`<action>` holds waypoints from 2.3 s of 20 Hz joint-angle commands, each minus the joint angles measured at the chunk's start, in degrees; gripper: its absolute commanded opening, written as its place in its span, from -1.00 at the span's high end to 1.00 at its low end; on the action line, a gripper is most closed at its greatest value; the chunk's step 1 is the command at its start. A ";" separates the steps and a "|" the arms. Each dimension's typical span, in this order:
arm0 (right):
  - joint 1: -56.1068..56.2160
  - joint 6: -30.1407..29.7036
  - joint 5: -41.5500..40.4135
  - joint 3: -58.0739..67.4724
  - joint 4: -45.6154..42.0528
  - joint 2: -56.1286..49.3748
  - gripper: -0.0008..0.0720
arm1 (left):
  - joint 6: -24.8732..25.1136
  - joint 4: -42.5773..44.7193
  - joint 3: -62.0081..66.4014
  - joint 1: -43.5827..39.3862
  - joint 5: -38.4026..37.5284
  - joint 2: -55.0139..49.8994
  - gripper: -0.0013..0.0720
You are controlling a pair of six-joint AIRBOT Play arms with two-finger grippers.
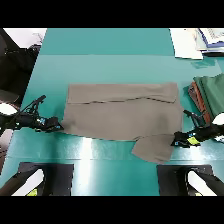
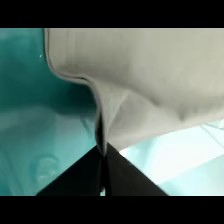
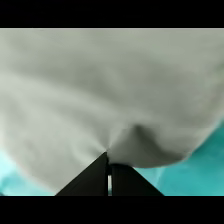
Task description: Fold the shirts.
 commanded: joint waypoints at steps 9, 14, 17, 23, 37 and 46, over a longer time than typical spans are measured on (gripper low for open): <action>3.76 6.38 2.80 17.97 -8.61 13.75 0.92 | -4.85 2.03 0.98 0.02 -8.57 17.64 0.91; 9.60 6.19 -5.64 30.16 -8.83 -4.26 0.92 | -4.26 1.55 7.93 0.00 -1.03 6.97 0.91; 10.51 5.75 -6.84 36.98 -8.83 -13.73 0.92 | -3.82 0.79 13.20 0.00 2.73 -2.75 0.90; 10.51 5.77 -6.95 48.83 -8.66 -27.06 0.92 | 0.39 -4.81 21.99 0.00 7.72 -19.58 0.90; 3.45 0.76 -2.62 61.68 6.40 -38.03 -0.50 | 2.16 -16.76 30.86 0.02 9.75 -24.26 0.16; -11.72 -10.19 0.26 44.94 17.14 -38.05 -0.99 | 3.15 -17.68 31.47 -10.51 6.29 -24.22 0.90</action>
